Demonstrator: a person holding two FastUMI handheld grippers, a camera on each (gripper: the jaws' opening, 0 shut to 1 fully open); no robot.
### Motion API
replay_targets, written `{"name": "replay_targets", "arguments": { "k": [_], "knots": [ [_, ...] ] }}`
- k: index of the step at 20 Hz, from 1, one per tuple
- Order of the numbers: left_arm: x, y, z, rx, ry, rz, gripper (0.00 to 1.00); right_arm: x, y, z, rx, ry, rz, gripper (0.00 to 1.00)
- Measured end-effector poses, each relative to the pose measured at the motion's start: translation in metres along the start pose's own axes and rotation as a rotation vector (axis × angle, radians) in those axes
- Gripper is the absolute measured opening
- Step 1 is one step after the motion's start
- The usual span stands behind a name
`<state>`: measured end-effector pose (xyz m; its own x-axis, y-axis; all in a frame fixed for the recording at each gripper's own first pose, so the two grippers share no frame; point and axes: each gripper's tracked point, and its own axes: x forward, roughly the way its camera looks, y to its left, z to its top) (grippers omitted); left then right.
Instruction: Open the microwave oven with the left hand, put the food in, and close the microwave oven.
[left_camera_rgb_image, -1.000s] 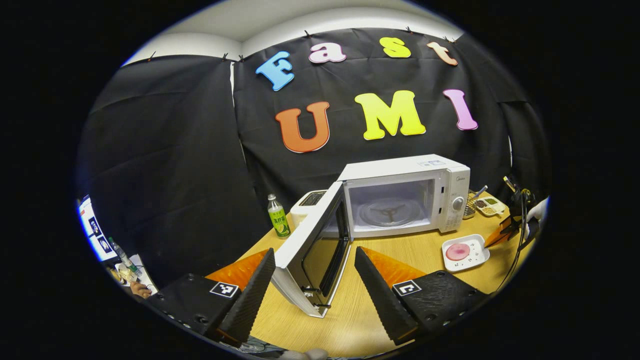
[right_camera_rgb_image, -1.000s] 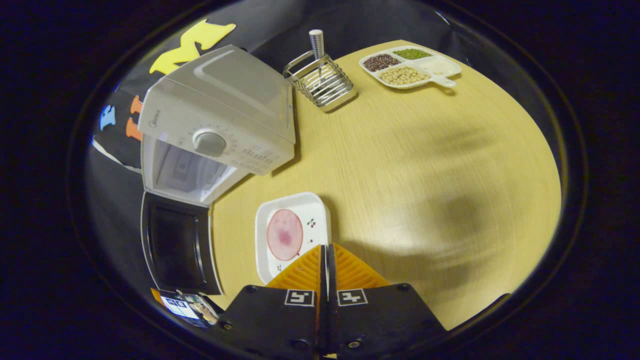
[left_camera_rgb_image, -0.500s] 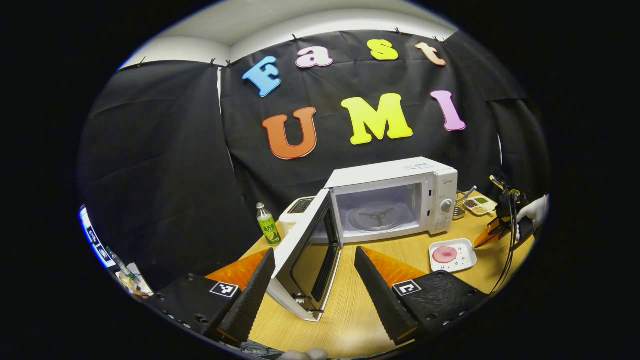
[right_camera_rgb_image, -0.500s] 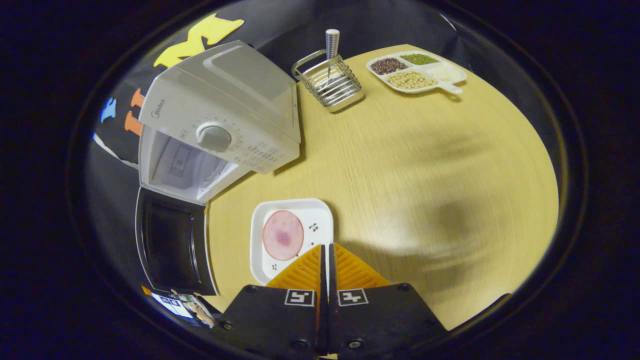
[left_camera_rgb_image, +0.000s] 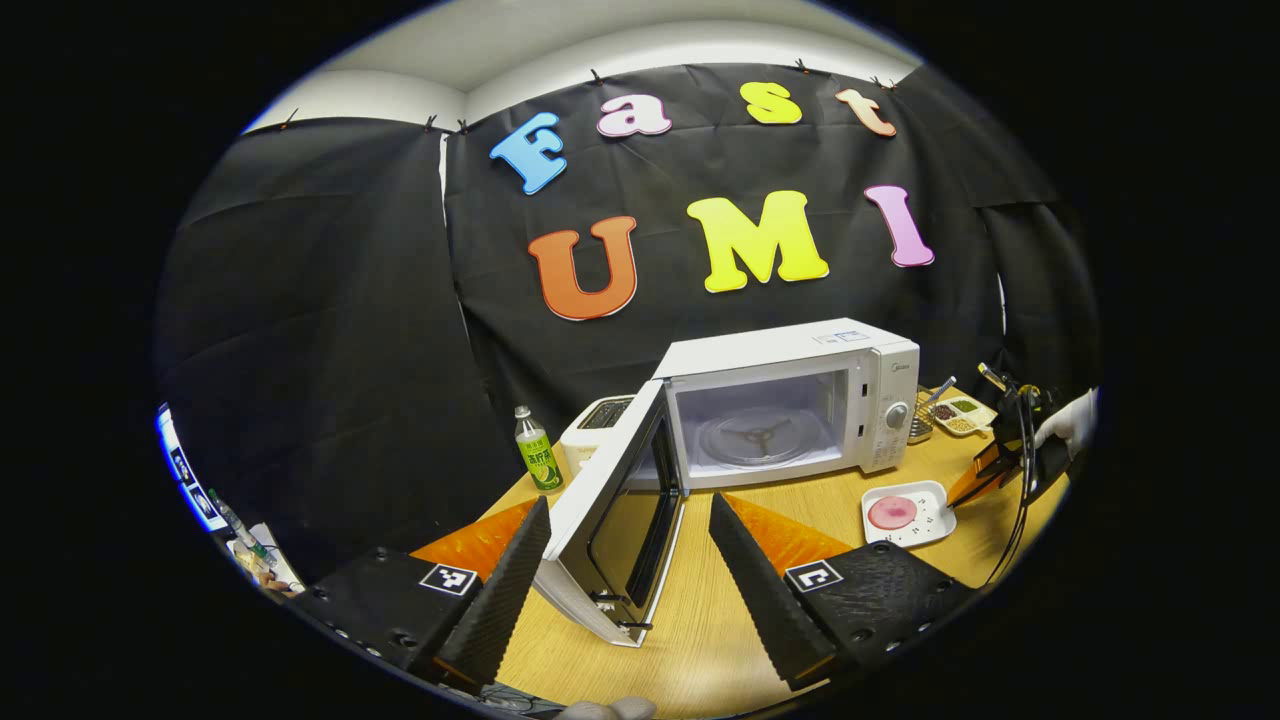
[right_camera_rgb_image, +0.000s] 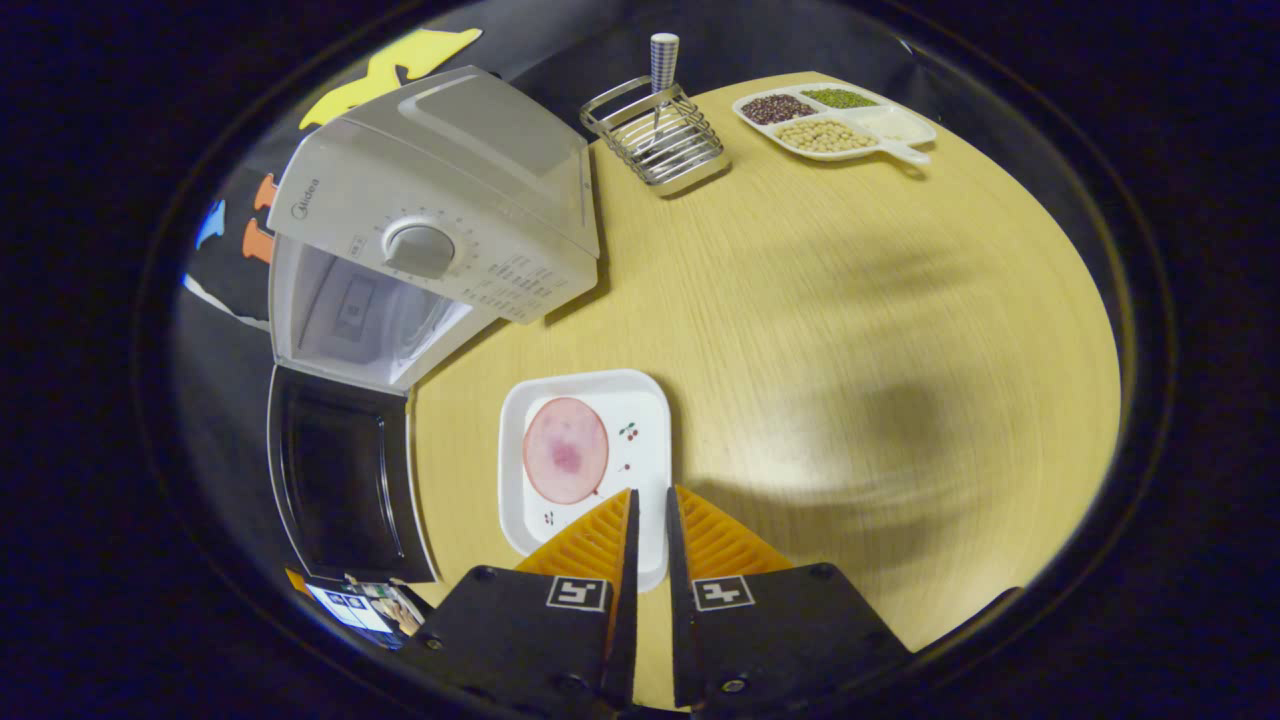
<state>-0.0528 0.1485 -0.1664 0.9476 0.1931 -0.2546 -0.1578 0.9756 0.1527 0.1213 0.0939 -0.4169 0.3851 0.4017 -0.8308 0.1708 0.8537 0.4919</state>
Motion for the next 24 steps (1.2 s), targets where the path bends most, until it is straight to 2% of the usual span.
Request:
{"name": "replay_targets", "arguments": {
  "k": [10,11,12,13,14,15,16,17,19,24],
  "knots": [
    [0.002,0.008,-0.005,-0.015,0.012,0.005,0.96,0.014,0.004,-0.016,0.042,0.079,-0.015,0.18],
    [0.003,0.009,-0.007,-0.017,0.013,0.006,0.96,0.016,0.004,-0.018,0.047,0.089,-0.014,0.12],
    [0.004,0.009,-0.007,-0.018,0.014,0.009,0.96,0.017,0.004,-0.019,0.055,0.094,-0.012,0.18],
    [0.004,0.009,-0.008,-0.021,0.018,0.009,0.96,0.018,0.006,-0.017,0.064,0.090,-0.003,0.12],
    [0.005,0.008,-0.009,-0.022,0.022,0.007,0.96,0.021,0.007,-0.015,0.059,0.082,0.002,0.18],
    [0.005,0.008,-0.011,-0.023,0.027,0.005,0.96,0.021,0.009,-0.016,0.058,0.077,0.007,0.10],
    [0.006,0.007,-0.012,-0.020,0.031,0.005,0.96,0.022,0.006,-0.017,0.071,0.073,-0.007,0.13],
    [0.006,0.008,-0.012,-0.018,0.031,0.008,0.96,0.023,0.005,-0.014,0.093,0.066,-0.015,0.00],
    [0.005,0.010,-0.009,-0.014,0.021,0.015,0.96,0.020,0.005,-0.017,0.083,0.054,-0.014,0.04],
    [-0.003,0.015,-0.007,0.000,0.028,0.033,0.96,0.008,0.034,-0.012,0.206,-0.070,0.128,0.04]
  ]
}}
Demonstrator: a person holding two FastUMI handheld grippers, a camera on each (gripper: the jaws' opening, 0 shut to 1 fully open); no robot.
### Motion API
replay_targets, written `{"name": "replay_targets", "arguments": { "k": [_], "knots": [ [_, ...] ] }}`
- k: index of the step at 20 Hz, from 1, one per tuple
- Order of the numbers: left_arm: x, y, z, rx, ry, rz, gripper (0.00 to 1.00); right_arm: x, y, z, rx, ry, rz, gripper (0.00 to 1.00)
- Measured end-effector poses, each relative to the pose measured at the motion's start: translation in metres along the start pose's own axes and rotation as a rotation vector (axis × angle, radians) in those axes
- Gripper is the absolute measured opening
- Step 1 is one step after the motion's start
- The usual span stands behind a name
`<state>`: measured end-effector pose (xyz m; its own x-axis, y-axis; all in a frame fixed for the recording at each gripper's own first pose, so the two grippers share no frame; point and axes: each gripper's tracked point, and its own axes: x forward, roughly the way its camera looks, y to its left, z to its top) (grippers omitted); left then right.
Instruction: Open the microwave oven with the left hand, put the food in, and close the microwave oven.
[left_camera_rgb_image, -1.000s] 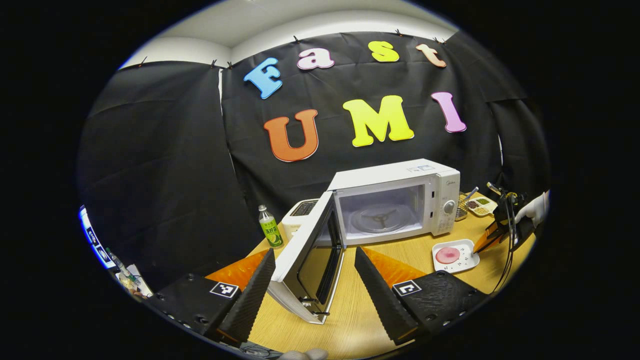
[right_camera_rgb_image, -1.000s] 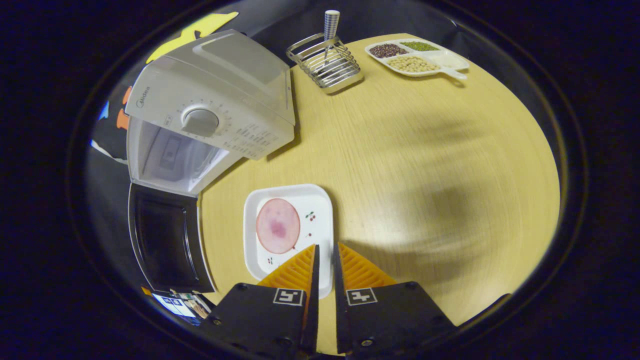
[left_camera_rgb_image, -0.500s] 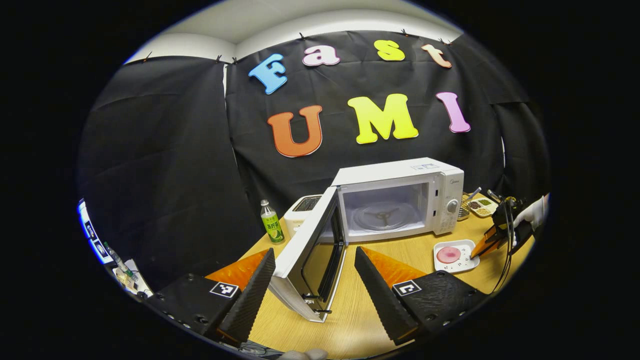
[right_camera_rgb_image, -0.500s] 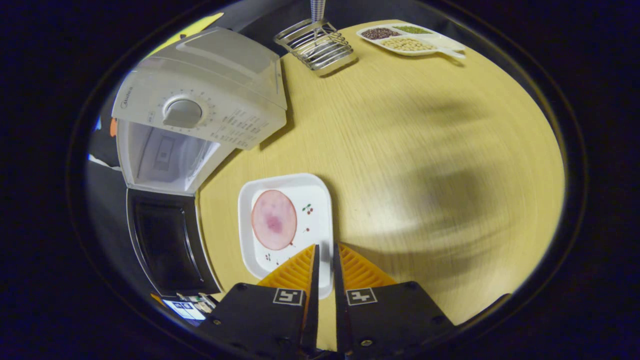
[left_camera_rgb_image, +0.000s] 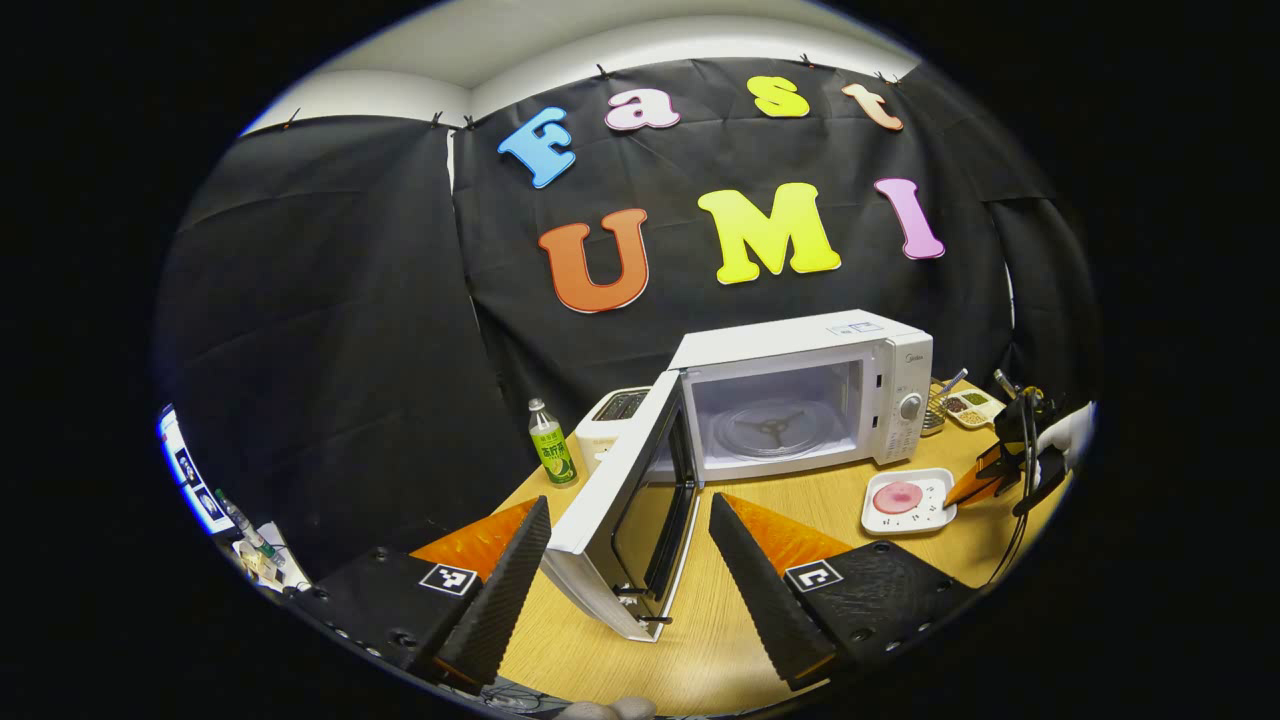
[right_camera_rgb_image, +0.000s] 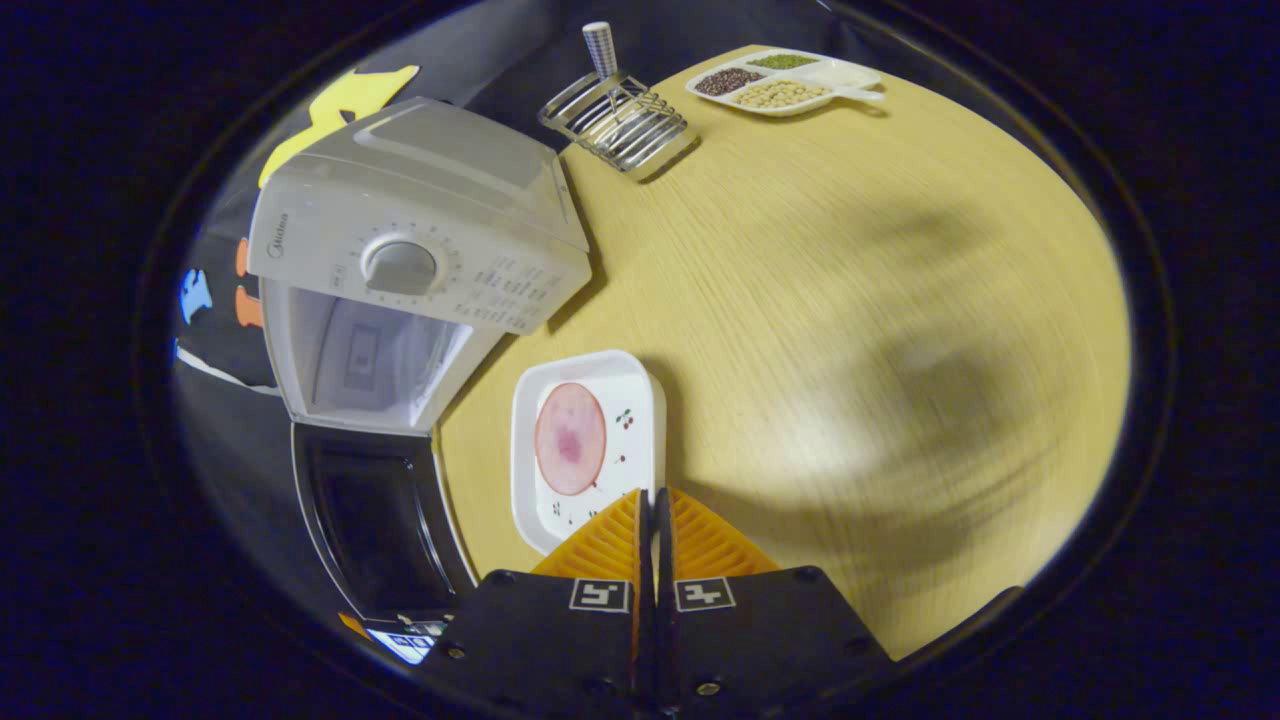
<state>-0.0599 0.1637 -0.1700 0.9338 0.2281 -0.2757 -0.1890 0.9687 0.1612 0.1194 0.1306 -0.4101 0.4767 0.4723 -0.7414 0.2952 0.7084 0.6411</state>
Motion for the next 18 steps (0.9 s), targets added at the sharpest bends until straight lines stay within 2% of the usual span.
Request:
{"name": "replay_targets", "arguments": {
  "k": [2,4,5,6,8,10,13,15,16,18],
  "knots": [
    [-0.005,0.005,-0.001,0.006,0.007,0.007,0.96,-0.002,0.023,-0.003,0.044,-0.046,0.074,0.04],
    [-0.008,0.009,0.001,0.019,0.007,0.018,0.96,-0.002,0.047,-0.004,0.093,-0.098,0.114,0.04],
    [-0.009,0.011,0.002,0.024,0.007,0.025,0.96,-0.001,0.057,-0.008,0.115,-0.124,0.131,0.00],
    [-0.010,0.012,0.004,0.025,0.006,0.024,0.96,0.004,0.074,-0.014,0.144,-0.144,0.165,0.04],
    [-0.012,0.011,0.006,0.020,0.010,0.017,0.96,0.014,0.110,-0.024,0.207,-0.190,0.238,0.04],
    [-0.016,0.007,0.005,0.012,0.016,0.001,0.96,0.027,0.140,-0.027,0.212,-0.253,0.288,0.04],
    [-0.018,0.004,-0.001,0.024,0.025,-0.010,0.96,0.051,0.179,-0.022,0.277,-0.372,0.348,0.04],
    [-0.019,0.007,-0.007,0.020,0.035,-0.010,0.96,0.071,0.196,-0.015,0.359,-0.431,0.365,0.00],
    [-0.018,0.009,-0.012,0.020,0.041,-0.004,0.96,0.083,0.204,-0.012,0.392,-0.449,0.371,0.03],
    [-0.017,0.012,-0.020,0.011,0.049,-0.002,0.96,0.099,0.217,-0.006,0.460,-0.473,0.375,0.04]
  ]
}}
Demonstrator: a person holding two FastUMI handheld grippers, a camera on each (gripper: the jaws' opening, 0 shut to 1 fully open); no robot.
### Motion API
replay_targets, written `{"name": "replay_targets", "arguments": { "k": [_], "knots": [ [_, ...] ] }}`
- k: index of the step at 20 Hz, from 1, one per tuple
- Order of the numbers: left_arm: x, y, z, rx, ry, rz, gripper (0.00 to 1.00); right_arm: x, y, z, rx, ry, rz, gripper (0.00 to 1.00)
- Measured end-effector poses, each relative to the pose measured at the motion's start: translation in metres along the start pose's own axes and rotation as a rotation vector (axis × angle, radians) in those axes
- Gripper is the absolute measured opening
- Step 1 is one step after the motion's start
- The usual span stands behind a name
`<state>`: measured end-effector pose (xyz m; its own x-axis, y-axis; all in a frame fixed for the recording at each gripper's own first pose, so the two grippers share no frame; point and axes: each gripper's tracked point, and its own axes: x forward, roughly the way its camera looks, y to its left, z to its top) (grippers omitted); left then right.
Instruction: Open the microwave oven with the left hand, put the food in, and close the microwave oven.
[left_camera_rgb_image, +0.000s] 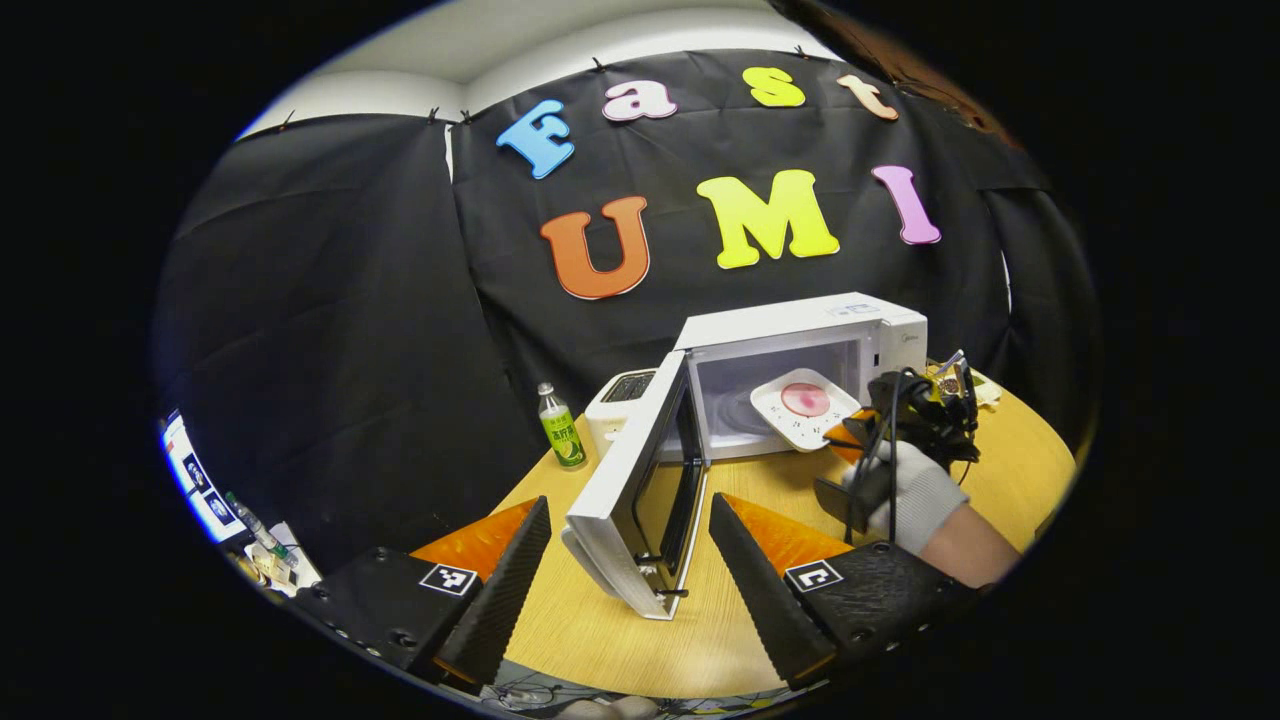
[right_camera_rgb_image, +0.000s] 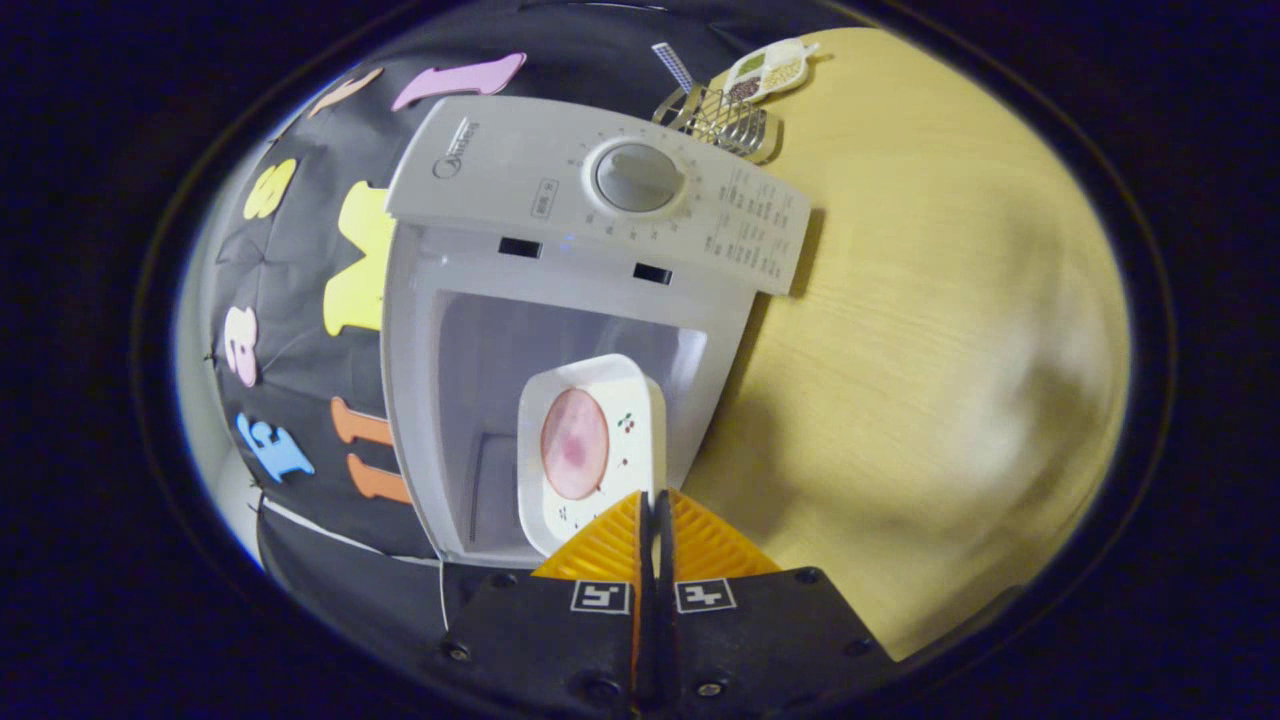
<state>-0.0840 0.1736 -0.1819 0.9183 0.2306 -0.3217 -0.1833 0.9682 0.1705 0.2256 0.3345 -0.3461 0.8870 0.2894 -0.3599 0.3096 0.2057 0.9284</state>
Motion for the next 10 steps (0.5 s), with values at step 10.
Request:
{"name": "replay_targets", "arguments": {
  "k": [10],
  "knots": [
    [0.010,0.024,-0.023,0.016,0.056,0.034,0.96,0.085,0.015,0.001,0.012,-0.111,-0.041,0.04]
  ]
}}
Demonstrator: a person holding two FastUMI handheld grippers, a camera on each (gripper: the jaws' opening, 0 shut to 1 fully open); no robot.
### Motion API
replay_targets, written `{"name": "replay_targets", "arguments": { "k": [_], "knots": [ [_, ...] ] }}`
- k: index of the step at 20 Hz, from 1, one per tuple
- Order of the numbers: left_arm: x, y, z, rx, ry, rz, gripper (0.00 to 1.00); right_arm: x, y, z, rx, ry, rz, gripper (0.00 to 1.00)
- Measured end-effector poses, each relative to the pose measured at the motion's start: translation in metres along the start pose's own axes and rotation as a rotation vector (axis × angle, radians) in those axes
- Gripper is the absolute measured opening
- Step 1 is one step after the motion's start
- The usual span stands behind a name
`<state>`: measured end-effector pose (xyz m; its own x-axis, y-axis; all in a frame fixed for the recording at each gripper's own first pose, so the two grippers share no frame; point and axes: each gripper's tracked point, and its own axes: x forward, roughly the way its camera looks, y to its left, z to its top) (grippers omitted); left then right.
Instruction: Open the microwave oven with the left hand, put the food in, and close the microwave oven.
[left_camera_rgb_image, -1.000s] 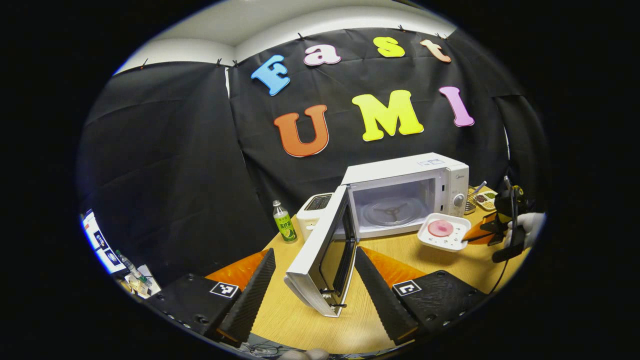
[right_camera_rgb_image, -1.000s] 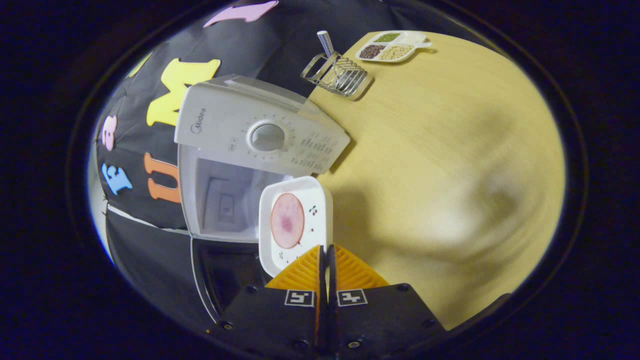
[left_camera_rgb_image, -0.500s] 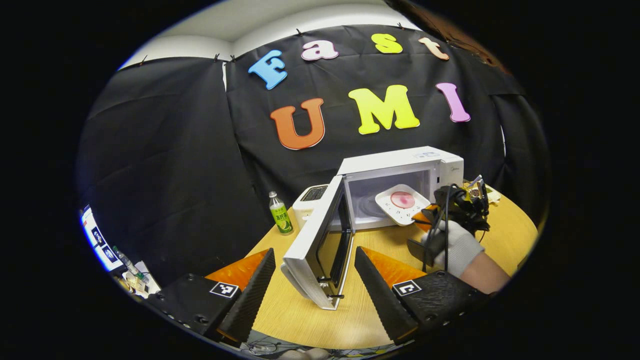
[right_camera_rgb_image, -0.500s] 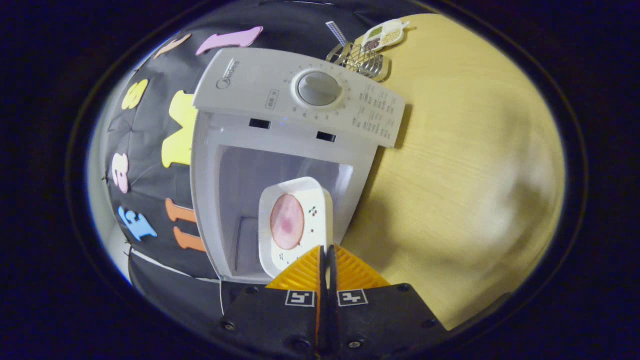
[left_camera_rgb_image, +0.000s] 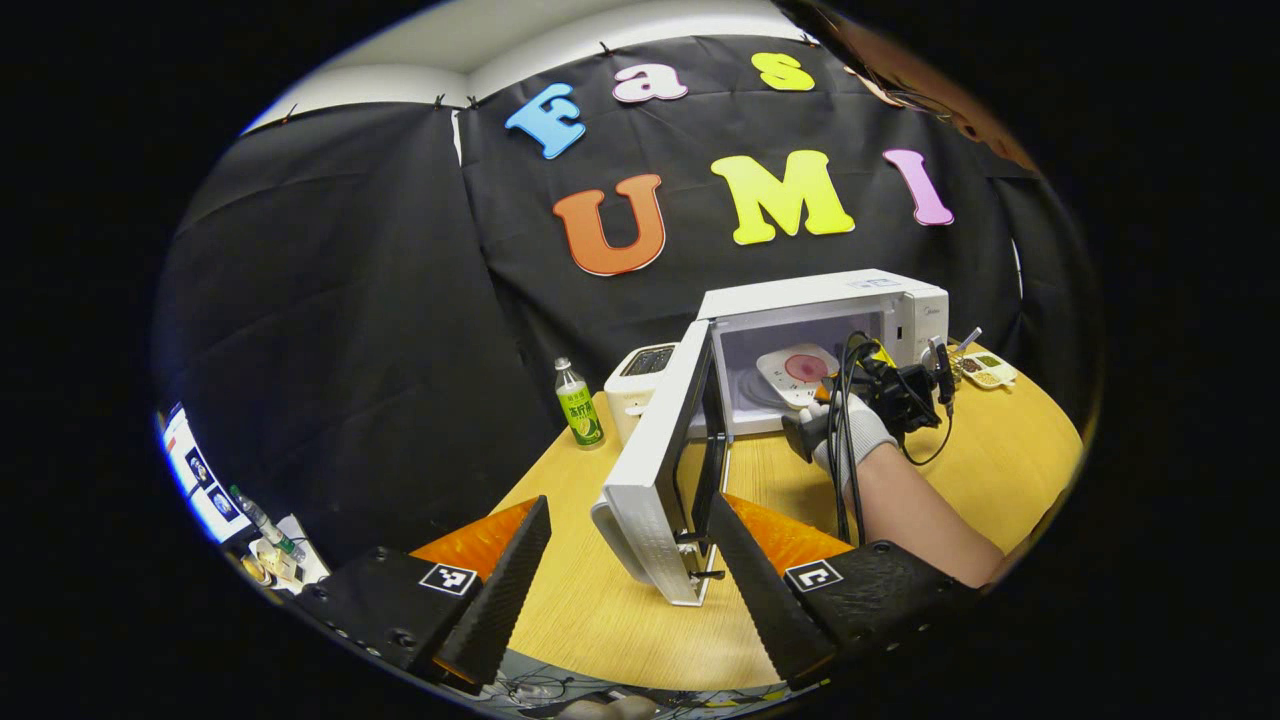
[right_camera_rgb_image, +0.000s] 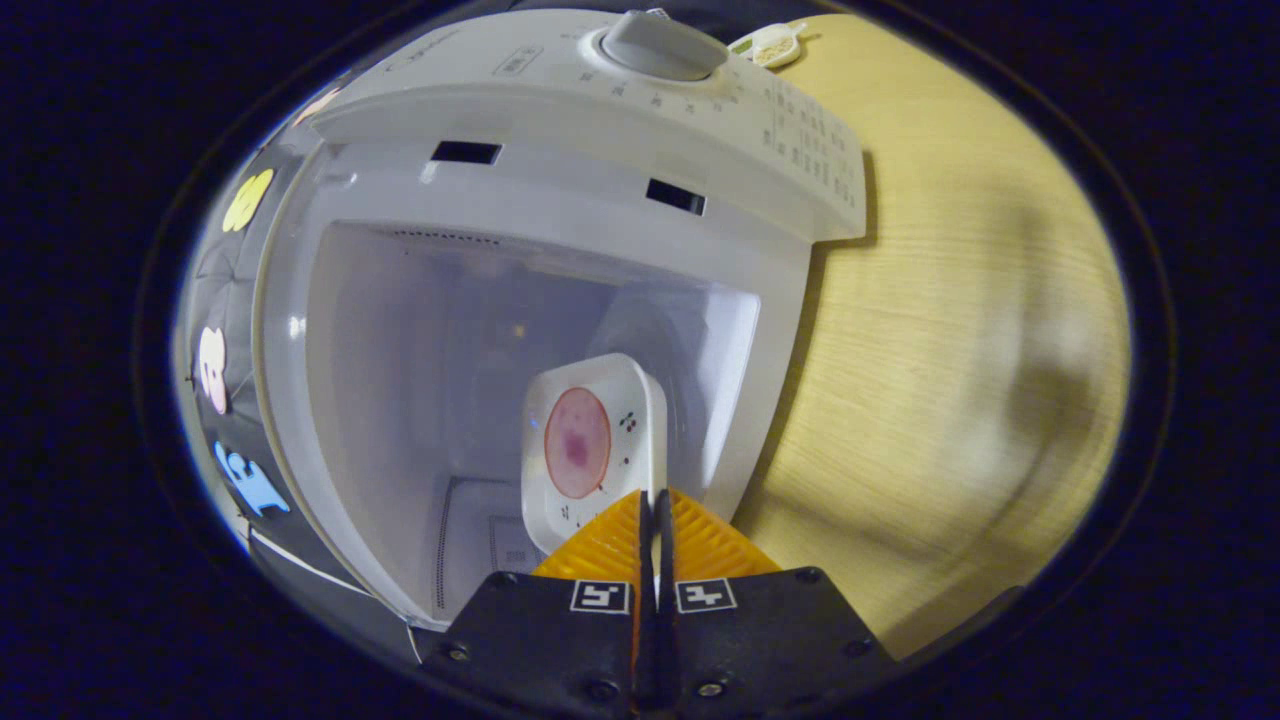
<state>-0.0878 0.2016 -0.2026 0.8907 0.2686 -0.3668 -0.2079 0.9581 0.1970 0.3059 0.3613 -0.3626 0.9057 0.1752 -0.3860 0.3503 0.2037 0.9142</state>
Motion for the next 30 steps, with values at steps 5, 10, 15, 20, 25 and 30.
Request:
{"name": "replay_targets", "arguments": {
  "k": [5,10,15,20,25,30],
  "knots": [
    [0.003,0.014,-0.005,-0.024,0.010,0.017,0.96,-0.011,0.028,0.008,-0.014,-0.069,0.161,0.10],
    [0.004,0.032,0.005,0.012,-0.044,0.021,0.96,-0.070,0.054,0.019,-0.324,-0.116,0.242,0.98],
    [0.003,0.050,0.003,-0.036,-0.089,-0.024,0.96,-0.161,0.086,0.047,-0.958,-0.114,0.328,1.00],
    [0.007,0.075,0.001,-0.128,-0.129,-0.016,0.96,-0.242,0.100,0.092,-1.243,-0.073,0.288,1.00],
    [0.027,0.082,-0.001,-0.219,-0.164,-0.036,0.83,-0.319,0.113,0.127,-1.383,-0.091,0.245,1.00],
    [0.072,0.088,-0.023,-0.198,-0.153,0.014,0.04,-0.363,0.127,0.139,-1.383,-0.089,0.217,1.00]
  ]
}}
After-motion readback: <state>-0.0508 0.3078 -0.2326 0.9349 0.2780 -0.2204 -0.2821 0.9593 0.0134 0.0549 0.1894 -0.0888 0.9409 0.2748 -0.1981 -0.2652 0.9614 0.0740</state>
